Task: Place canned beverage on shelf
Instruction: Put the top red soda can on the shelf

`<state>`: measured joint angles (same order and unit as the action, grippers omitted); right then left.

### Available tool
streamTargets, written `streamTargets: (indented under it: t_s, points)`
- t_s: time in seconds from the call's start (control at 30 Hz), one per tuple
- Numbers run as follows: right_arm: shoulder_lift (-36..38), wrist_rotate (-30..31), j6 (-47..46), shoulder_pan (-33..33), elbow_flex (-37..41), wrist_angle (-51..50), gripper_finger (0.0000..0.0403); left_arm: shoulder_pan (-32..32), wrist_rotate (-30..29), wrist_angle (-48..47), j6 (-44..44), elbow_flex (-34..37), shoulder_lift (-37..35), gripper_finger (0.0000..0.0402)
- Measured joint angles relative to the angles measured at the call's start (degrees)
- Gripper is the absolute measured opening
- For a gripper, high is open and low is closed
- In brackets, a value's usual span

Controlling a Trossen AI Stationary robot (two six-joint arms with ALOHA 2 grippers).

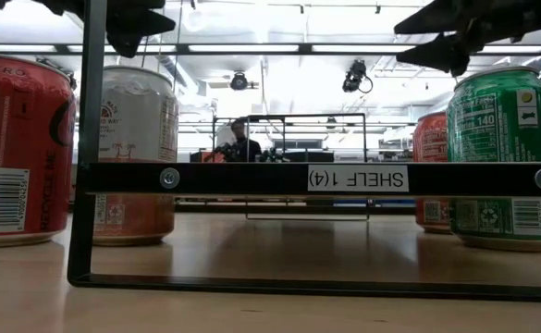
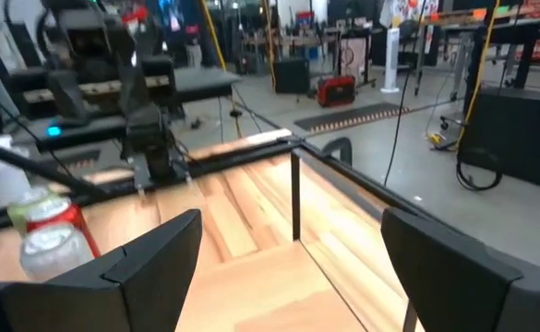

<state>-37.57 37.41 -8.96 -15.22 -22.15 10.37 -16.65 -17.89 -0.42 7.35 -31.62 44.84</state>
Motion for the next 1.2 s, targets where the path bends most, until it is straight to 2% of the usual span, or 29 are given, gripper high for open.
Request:
streamTargets:
  t_s: [0.2,0.43,0.6,0.87,1.1,1.2]
  points:
    - [-6.1,-2.1,-0.3,-0.9,-2.2,-4.0,0.0345,-2.9,-1.7,-1.5,1.6,-3.1,3.3,0.0194]
    - [-14.3,-2.1,-2.9,-2.9,-11.9,-19.7,0.0345,-4.0,-5.5,-1.5,0.0,-4.6,5.4,0.0194]
    - [-19.6,-3.1,-3.1,-3.8,-17.1,-25.1,0.0345,-3.8,-6.4,-0.4,-2.4,-5.2,6.4,0.0194]
    - [-25.9,-10.4,-6.4,-3.5,-23.6,-40.3,0.0349,-3.8,-7.9,-0.2,-3.6,-5.2,6.3,0.0194]
    - [-33.5,-16.4,-7.6,-3.4,-31.6,-53.9,0.0395,-3.8,-8.5,0.0,-3.7,-5.2,6.3,0.0194]
    - [-37.3,-19.5,-6.8,-2.8,-34.0,-58.6,0.0394,-3.8,-8.5,0.3,-3.7,-5.2,6.3,0.0194]
